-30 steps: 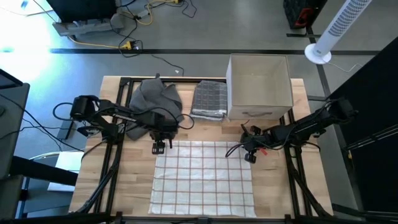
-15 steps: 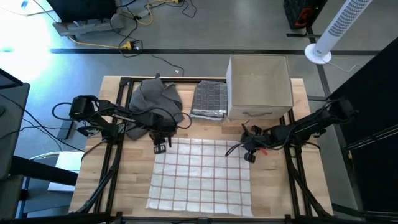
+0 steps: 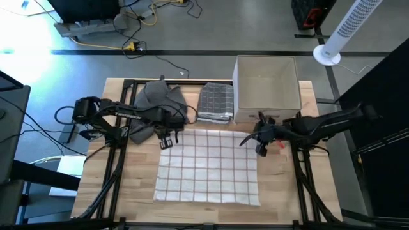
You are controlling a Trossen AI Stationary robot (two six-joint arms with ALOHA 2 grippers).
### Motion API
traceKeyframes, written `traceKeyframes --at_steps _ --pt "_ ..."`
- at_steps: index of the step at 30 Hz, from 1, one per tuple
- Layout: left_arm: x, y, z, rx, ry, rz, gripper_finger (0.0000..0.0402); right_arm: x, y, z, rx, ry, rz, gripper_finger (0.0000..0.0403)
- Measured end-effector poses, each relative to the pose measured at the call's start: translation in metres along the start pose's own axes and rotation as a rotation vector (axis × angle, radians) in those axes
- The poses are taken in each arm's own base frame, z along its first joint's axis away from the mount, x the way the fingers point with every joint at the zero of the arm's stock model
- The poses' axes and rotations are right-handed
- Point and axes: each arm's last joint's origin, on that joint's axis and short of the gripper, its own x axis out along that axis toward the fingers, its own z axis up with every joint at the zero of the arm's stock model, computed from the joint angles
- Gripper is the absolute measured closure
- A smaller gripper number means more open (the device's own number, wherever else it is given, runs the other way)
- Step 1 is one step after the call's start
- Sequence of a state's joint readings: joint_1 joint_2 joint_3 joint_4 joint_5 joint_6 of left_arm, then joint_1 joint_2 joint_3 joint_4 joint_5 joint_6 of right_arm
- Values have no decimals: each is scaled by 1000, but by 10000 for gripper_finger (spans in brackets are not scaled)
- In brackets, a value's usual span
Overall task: Fold towel
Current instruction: Fold the white checkered towel
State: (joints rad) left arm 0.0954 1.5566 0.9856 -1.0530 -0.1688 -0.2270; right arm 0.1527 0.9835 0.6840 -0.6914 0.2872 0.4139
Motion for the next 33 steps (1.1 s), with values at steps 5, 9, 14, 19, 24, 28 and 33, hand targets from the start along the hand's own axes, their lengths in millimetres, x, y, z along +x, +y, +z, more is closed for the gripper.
traceKeyframes --at_steps 5,9,14,19,24,28,33 --pt "-29 0 2 -4 32 18 394 -37 -1 23 -32 -12 7 398" --pt "-50 -14 4 27 25 -105 394 -53 7 30 -67 12 148 398" --pt "-66 -44 -3 122 33 -272 394 -53 22 17 -59 153 309 398" --pt "-73 -80 -15 261 7 -379 394 -45 41 -3 -117 291 368 398" --pt "-79 -108 -20 334 -104 -433 394 -30 55 -21 -168 372 358 398" --pt "-80 -121 -20 313 -142 -460 394 -12 67 -29 -182 390 381 398" --pt "-75 -125 -25 294 -128 -462 394 5 82 -31 -190 397 441 398"
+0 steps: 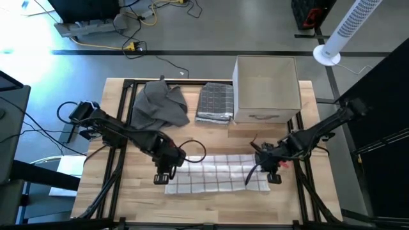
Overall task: Fold towel
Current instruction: Fold the white checkered towel
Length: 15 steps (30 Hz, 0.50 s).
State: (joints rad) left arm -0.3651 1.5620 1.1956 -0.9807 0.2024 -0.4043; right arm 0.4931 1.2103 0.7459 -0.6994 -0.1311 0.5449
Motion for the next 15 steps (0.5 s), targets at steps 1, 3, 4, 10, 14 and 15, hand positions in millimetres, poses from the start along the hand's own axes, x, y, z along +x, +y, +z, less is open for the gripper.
traceKeyframes --at_steps 1,3,4,10,14,15 --pt "2 0 0 -12 -3 -8 394 2 1 0 -4 6 2 398" --pt "8 -2 -4 -27 12 -31 394 7 3 0 -12 23 3 398" --pt "12 -3 -6 -29 18 -45 394 9 4 -1 -18 36 2 398" --pt "31 -10 -12 -6 -17 -93 394 17 10 -3 -48 61 0 398" --pt "35 -14 -13 10 -40 -103 394 22 11 -4 -55 77 -16 370" --pt "35 -16 -12 24 -52 -111 393 23 12 -4 -61 83 -20 357"
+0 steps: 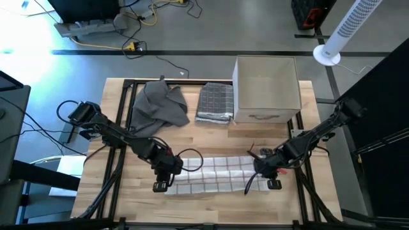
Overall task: Fold towel
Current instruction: Fold the white checkered towel
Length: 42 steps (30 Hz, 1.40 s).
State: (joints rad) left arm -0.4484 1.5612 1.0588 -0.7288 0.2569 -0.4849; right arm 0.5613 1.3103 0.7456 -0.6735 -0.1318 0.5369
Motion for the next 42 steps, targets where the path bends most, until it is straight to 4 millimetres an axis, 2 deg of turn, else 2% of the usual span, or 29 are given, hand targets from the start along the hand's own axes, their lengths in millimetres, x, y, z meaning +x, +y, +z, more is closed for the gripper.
traceKeyframes --at_steps 4,10,13,17,22,26,33,40,42 --pt "1 -4 1 15 -18 -15 356 7 0 0 -4 29 -17 296" --pt "1 -2 -3 -62 21 7 290 11 -2 -3 12 82 -51 211" --pt "1 -1 -6 -125 48 10 275 10 -4 -8 39 137 -49 191" --pt "2 -6 -8 -129 79 -32 270 8 1 -12 49 190 40 185" --pt "2 -7 -14 -128 111 0 273 7 6 -18 39 247 64 199" --pt "1 -2 -11 -145 71 65 273 4 4 -18 90 227 48 218" --pt "-1 5 -1 -119 -117 254 273 -4 -2 -1 200 -45 -4 261" --pt "-2 8 3 -67 -153 278 276 15 -13 4 383 -222 68 339" --pt "4 10 1 -59 -165 269 283 21 -15 2 437 -267 118 367"
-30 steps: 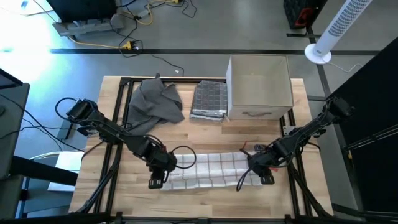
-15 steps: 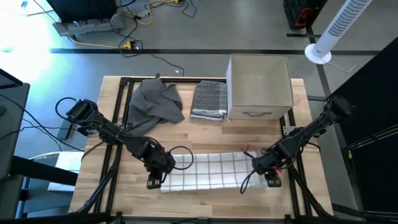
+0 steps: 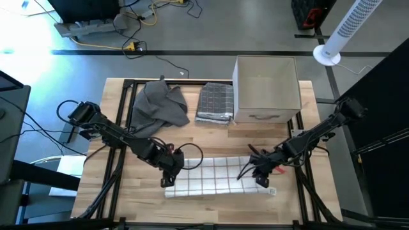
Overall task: Fold towel
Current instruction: Fold the white checkered towel
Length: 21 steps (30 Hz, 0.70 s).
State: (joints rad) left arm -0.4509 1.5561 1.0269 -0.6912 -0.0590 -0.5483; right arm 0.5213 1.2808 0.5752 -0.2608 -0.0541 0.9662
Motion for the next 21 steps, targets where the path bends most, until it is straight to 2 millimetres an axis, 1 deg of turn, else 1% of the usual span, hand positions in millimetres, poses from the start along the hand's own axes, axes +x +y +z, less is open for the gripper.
traceKeyframes --at_steps 2,3,6,9,11,14,17,21 --pt "13 3 -10 -9 24 -28 296 5 -4 -2 62 -23 38 392" --pt "20 4 -17 -20 43 -51 304 6 -7 -4 96 -26 45 397" --pt "36 8 -31 -75 56 -129 334 12 -17 -14 196 -7 25 394" --pt "46 15 -41 -122 58 -119 364 16 -31 -24 268 -1 -30 395" --pt "51 18 -45 -139 48 -105 381 19 -39 -29 310 3 -62 400" --pt "54 22 -51 -202 42 -72 398 19 -46 -30 376 -14 -93 401" --pt "56 24 -53 -262 45 -70 398 18 -51 -26 417 -29 -124 402" --pt "56 20 -51 -291 19 -98 397 17 -61 -19 480 -63 -181 402"
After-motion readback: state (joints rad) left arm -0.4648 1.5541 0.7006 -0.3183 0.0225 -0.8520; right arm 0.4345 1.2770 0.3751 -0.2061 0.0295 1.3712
